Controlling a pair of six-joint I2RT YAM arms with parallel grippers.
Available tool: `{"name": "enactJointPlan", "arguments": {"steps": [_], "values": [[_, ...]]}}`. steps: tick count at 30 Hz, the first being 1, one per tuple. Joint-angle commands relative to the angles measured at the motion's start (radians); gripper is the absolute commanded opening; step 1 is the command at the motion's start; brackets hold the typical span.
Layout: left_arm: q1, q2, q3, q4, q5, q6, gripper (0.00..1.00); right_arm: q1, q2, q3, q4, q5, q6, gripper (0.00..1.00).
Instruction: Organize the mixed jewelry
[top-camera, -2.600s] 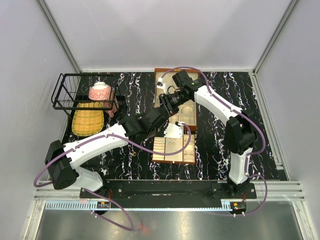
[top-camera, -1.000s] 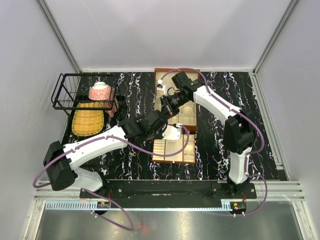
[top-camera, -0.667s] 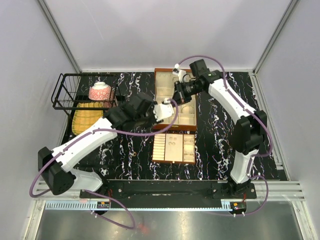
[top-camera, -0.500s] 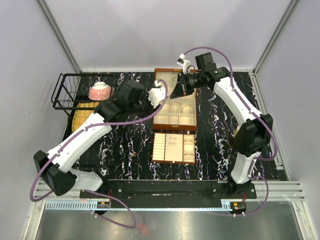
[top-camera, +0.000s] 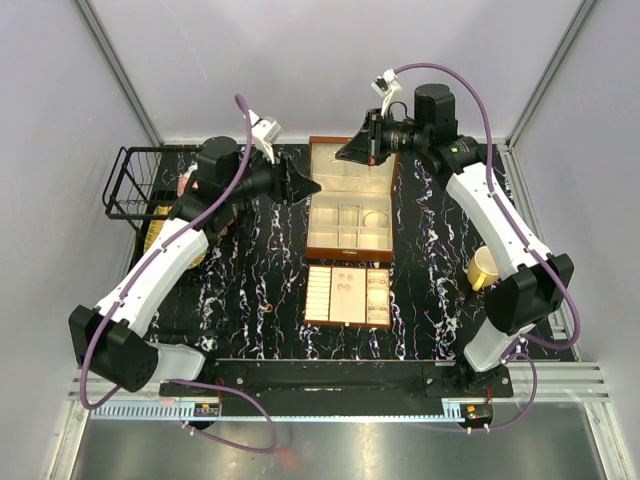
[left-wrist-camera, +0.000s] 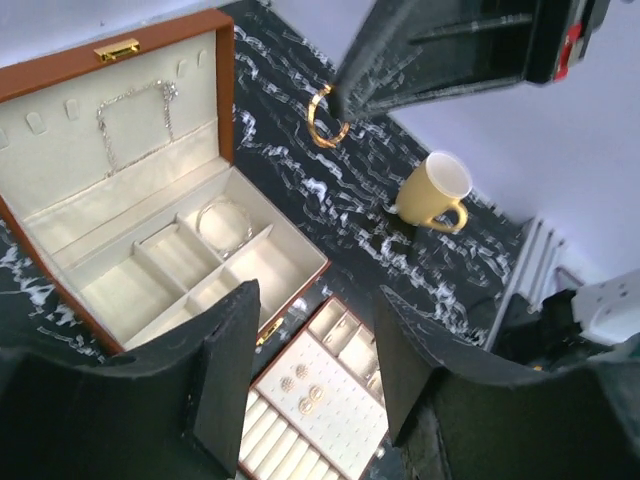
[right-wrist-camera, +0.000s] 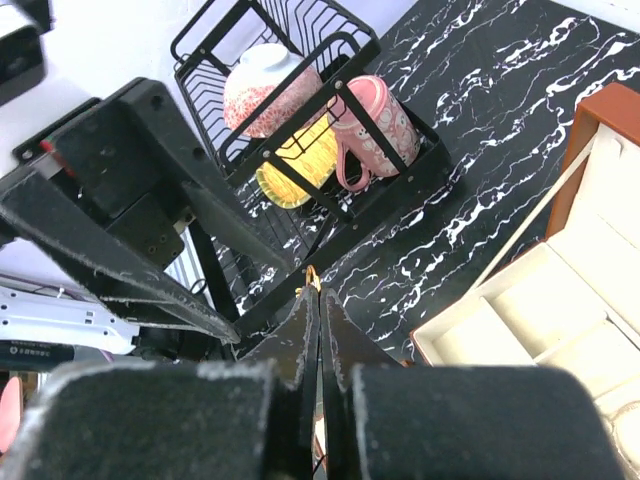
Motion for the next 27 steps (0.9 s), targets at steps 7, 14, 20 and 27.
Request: {"name": "enactJointPlan", "arguments": {"steps": [7,14,20,27], "values": [[0.095,0.024,-0.205,0.772,0.211,-0.597,0.54,0.000,-0.047,-0.114,0.203,-0.023,0.183,0.00],[0.094,0.054,-0.223,0.881,0.185,-0.695,0.55,0.000,-0.069,-0.177,0.295,-0.034,0.263,0.00],[0.094,0.067,-0.222,0.848,0.159,-0.678,0.54,-0.002,-0.078,-0.197,0.332,-0.046,0.302,0.00],[0.094,0.076,-0.228,0.806,0.141,-0.657,0.53,0.000,-0.083,-0.207,0.367,-0.065,0.342,0.00]]}}
